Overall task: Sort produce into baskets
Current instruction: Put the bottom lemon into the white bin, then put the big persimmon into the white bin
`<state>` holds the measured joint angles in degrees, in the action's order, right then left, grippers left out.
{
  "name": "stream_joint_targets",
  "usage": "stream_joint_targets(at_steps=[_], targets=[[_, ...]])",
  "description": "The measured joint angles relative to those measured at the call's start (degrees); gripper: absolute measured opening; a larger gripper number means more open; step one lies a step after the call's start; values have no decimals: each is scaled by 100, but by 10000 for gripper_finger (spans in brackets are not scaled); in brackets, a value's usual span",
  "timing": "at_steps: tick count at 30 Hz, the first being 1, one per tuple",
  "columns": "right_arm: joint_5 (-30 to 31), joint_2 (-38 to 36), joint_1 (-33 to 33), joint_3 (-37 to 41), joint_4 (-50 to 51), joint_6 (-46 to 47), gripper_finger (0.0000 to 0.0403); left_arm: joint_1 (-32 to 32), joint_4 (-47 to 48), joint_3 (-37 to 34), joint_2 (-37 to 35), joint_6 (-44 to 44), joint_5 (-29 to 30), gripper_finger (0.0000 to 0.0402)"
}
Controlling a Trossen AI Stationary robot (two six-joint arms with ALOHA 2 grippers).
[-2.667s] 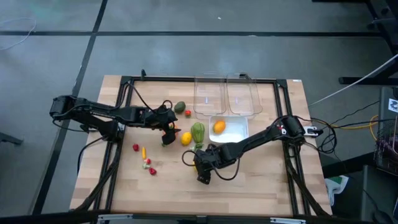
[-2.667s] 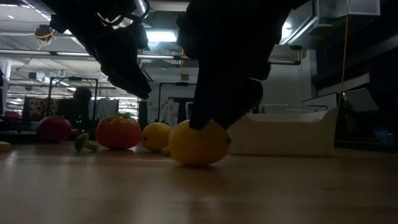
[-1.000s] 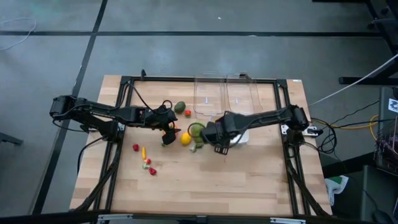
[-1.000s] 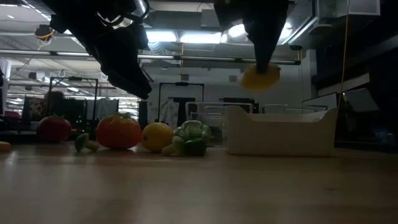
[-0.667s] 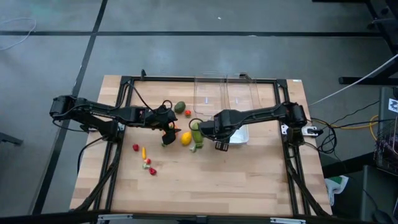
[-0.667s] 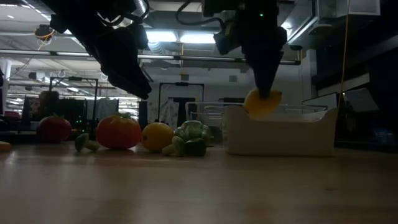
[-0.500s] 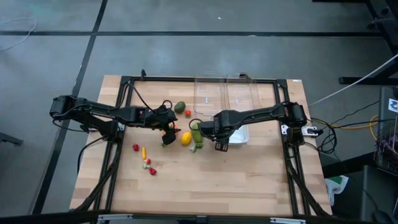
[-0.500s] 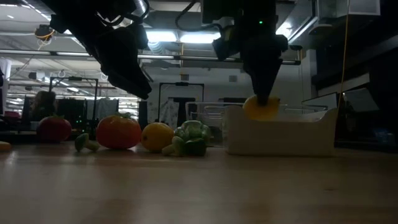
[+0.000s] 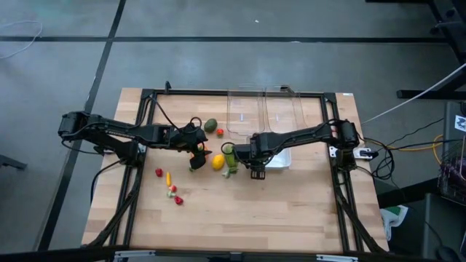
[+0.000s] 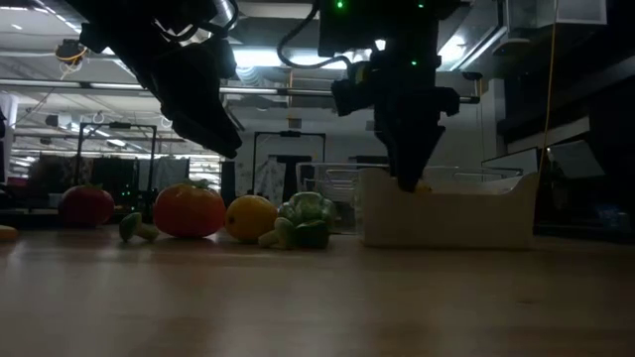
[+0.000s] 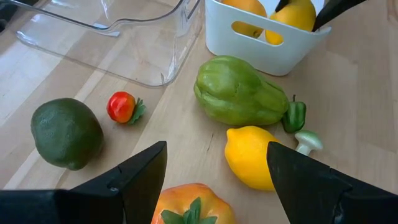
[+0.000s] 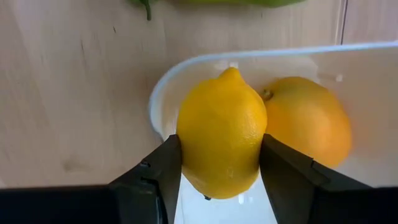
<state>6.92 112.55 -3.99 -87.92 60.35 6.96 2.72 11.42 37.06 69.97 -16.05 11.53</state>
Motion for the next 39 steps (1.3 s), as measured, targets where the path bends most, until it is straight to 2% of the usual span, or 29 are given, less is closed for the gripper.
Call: stream_joint_targets(at_steps=[11,20,24,32,39], targets=[[4,0,-2,42,-34,0,190,0,1,0,0,0,0,273],[13,0,-2,42,-45,0,271,0,0,0,0,0,0,273],[13,0,-2,42,-47,0,292,0,0,0,0,283,2,273],[-3,0,-5,-23,51,7,298,0,0,0,0,1031,2,273],[19,0,-13,-728,309,-2,298,0,2,0,0,1295,2,273]])
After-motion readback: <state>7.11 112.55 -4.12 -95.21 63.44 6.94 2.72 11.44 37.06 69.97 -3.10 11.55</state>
